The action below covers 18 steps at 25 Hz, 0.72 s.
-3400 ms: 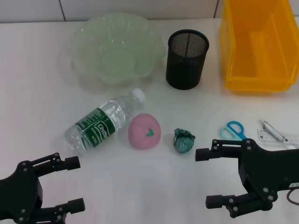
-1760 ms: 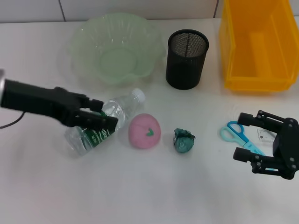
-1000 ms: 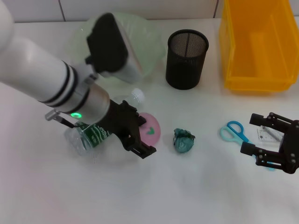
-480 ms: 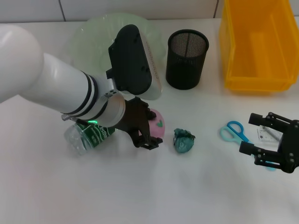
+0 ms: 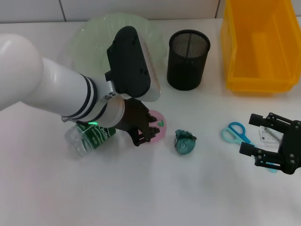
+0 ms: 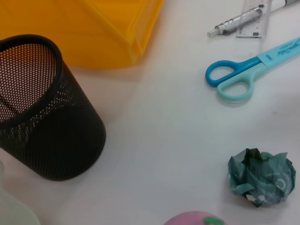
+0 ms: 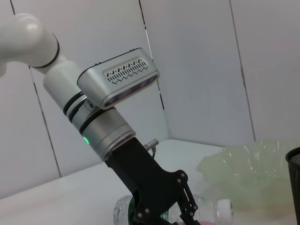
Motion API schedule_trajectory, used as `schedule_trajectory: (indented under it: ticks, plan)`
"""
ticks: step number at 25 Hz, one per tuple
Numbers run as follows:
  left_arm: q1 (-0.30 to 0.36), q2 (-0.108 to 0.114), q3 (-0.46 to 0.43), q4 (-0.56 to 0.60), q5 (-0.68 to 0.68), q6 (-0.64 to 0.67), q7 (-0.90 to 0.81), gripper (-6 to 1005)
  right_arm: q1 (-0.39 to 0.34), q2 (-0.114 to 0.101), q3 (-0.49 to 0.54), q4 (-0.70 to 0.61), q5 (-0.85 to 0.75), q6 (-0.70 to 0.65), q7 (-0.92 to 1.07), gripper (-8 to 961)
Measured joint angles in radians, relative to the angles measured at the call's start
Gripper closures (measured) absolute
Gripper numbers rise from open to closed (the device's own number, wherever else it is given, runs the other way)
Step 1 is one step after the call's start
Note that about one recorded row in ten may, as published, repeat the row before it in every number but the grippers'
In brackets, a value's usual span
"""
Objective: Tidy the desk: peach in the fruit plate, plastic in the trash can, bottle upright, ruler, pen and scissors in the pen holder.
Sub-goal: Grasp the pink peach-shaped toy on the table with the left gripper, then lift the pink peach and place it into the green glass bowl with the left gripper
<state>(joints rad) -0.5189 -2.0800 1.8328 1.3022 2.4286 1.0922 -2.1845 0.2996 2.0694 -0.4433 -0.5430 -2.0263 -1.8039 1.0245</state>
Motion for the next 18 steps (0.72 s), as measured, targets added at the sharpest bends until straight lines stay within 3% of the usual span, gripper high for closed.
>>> schedule_trajectory:
  ticks: [5, 9, 10, 13, 14, 18]
  plan:
    - [0.018, 0.001, 0.002, 0.031, -0.002, -0.006, -0.005, 818, 0.000, 0.001, 0.000, 0.000, 0.002, 0.000, -0.001, 135]
    - [0.040, 0.001, -0.002, 0.070, -0.012, -0.007, -0.006, 892, -0.001, 0.002, 0.000, 0.000, 0.006, 0.000, -0.001, 134]
    - [0.072, 0.005, -0.030, 0.140, -0.065, -0.007, -0.002, 911, -0.001, 0.002, 0.000, 0.000, 0.006, 0.000, -0.001, 134]
    - [0.095, 0.008, -0.068, 0.192, -0.109, -0.008, 0.002, 921, 0.000, 0.003, 0.000, 0.001, 0.007, 0.000, -0.002, 134]
    - [0.123, 0.008, -0.140, 0.249, -0.160, -0.023, 0.016, 924, 0.000, 0.003, 0.000, 0.002, 0.007, 0.001, -0.002, 134]
    - [0.147, 0.008, -0.272, 0.261, -0.306, -0.078, 0.062, 938, 0.006, 0.004, 0.000, 0.020, 0.008, 0.018, -0.004, 135]
